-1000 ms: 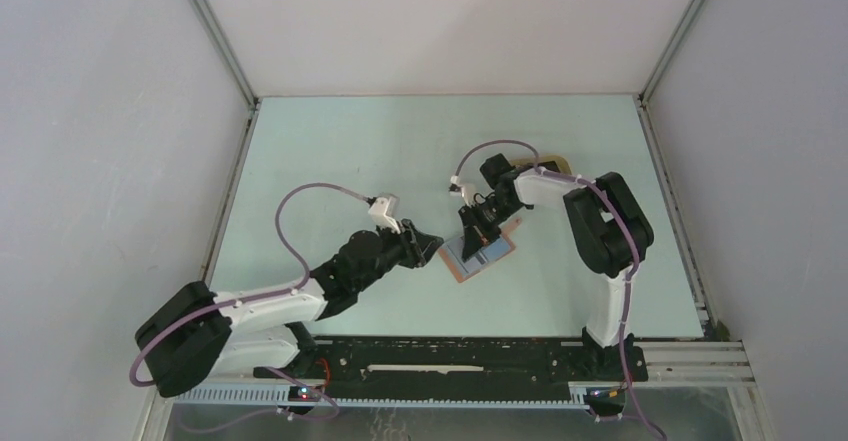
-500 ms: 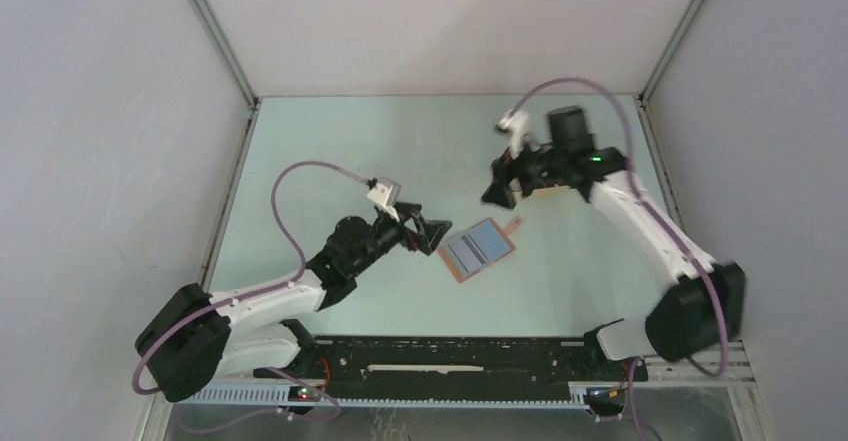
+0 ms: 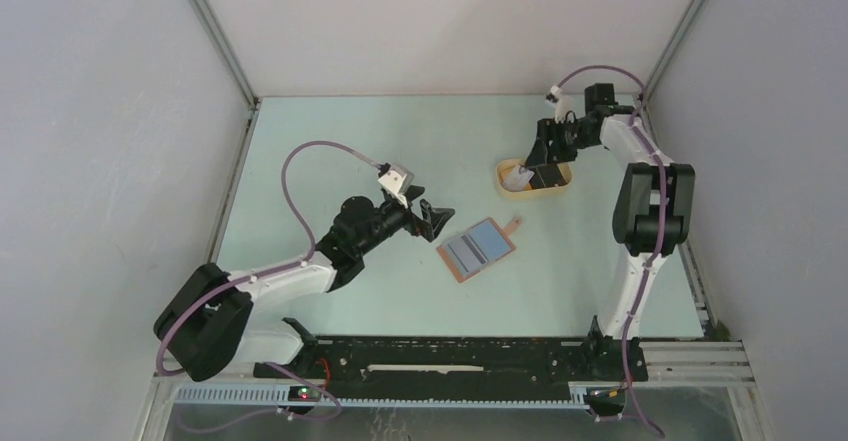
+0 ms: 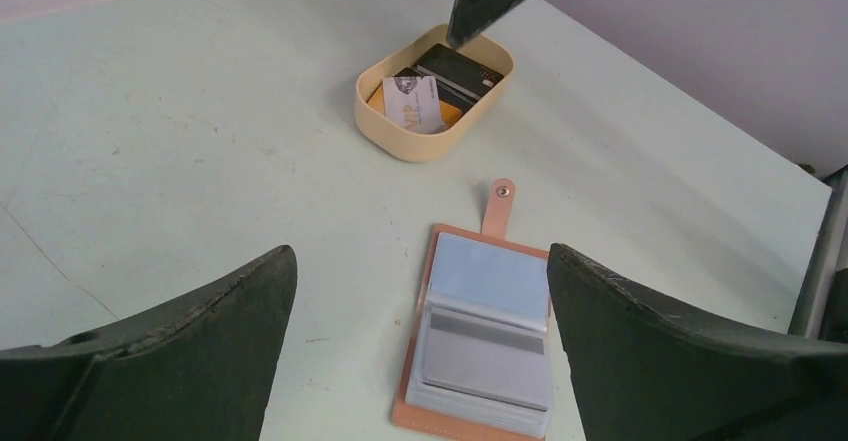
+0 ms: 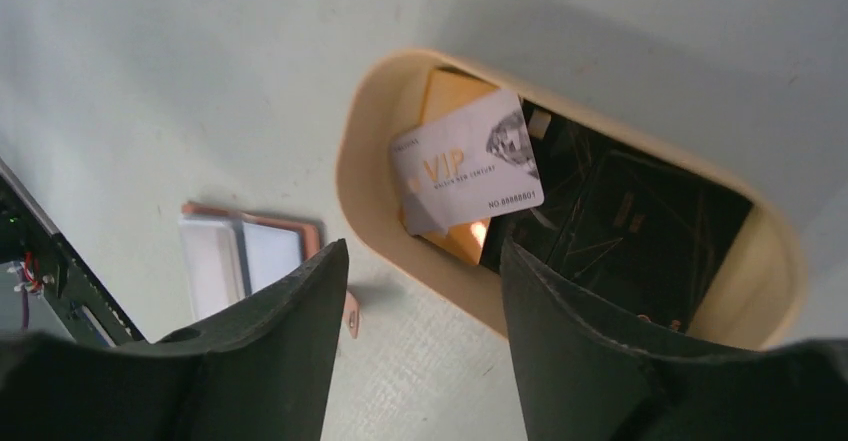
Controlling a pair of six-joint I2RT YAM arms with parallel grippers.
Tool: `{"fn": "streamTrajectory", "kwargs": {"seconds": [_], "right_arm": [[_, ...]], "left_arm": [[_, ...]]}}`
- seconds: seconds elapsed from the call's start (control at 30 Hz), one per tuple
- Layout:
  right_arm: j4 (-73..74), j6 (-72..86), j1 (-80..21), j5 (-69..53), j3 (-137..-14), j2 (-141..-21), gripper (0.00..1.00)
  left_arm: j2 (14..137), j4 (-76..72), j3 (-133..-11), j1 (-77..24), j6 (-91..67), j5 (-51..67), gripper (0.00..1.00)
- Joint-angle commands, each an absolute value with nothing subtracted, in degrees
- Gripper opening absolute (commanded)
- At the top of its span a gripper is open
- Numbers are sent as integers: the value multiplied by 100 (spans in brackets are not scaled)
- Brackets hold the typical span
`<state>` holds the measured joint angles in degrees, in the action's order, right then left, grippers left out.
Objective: Put the credit cards into the card holder
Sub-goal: Pick up the credit card from the storage box.
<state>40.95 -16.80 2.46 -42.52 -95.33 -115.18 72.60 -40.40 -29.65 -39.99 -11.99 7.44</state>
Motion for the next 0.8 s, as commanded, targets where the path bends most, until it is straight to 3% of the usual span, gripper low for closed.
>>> {"fn": "streamTrajectory", "kwargs": {"seconds": [0.0,0.17,0.3,0.77], "right_arm": [[4711,-1648,71,-3694,-10158,-11689,63],[4803,-1317,18,-3287,-10397,-12186,53],[4717,-1119,15,-3187,-10356,-12287,50],[4649,-748,48,-3103,-10415,-12726,49]], "left_arm": [[7291,-4668,-2886,-3988,-1131,979,100],[7400,-4652,-2944,-3989,-1182,1084,100],[7403,-4649,-2940,-3990,-1202,1038,100],[7469,-4614,-2993,-3986,-1213,1097,100]]}}
